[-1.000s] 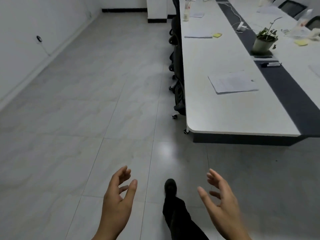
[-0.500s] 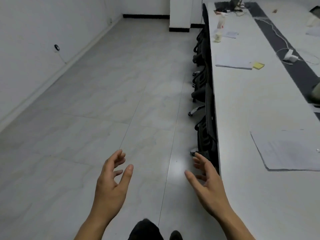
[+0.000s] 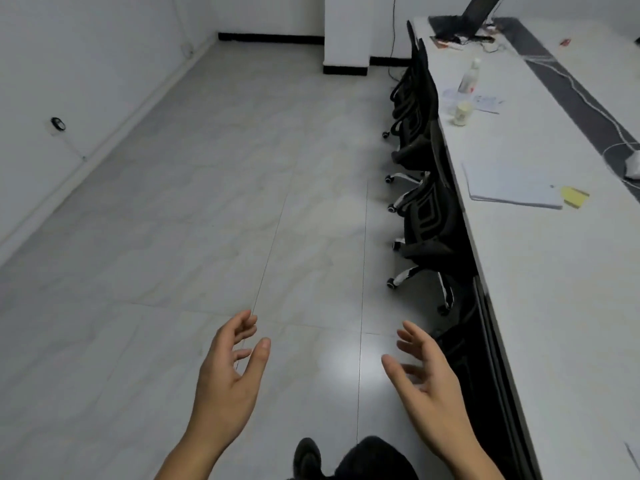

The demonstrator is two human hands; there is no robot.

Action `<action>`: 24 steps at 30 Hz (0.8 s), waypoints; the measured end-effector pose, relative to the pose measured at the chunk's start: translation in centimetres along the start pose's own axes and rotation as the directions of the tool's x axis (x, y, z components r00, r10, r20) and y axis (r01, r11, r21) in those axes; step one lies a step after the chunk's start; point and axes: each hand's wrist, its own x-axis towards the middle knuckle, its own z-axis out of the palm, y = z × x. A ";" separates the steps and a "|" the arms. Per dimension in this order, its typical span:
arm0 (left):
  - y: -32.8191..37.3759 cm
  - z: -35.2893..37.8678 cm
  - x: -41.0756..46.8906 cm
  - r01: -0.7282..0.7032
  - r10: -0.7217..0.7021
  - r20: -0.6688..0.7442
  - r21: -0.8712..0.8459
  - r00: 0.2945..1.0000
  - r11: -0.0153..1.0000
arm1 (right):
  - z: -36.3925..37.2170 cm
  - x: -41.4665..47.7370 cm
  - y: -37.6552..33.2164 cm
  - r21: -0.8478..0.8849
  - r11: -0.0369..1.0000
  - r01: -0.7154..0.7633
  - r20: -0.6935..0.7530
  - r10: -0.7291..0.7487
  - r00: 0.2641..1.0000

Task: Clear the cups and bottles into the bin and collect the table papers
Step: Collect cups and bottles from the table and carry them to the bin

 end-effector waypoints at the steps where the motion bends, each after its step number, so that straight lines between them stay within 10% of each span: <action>1: 0.8 0.4 3.2 -0.016 0.015 0.030 0.009 0.999 1.000 | 0.4 2.3 -0.8 0.014 1.000 -0.003 -0.025 0.003 1.000; 9: 3.0 8.7 28.2 -0.072 0.063 0.155 0.055 0.986 0.996 | 3.3 24.6 -0.9 0.070 0.996 -0.050 -0.219 0.064 0.974; 24: 12.8 21.5 72.9 -0.052 0.054 0.114 -0.020 0.992 0.998 | 3.1 73.6 -9.6 -0.081 0.997 -0.017 -0.149 0.005 0.989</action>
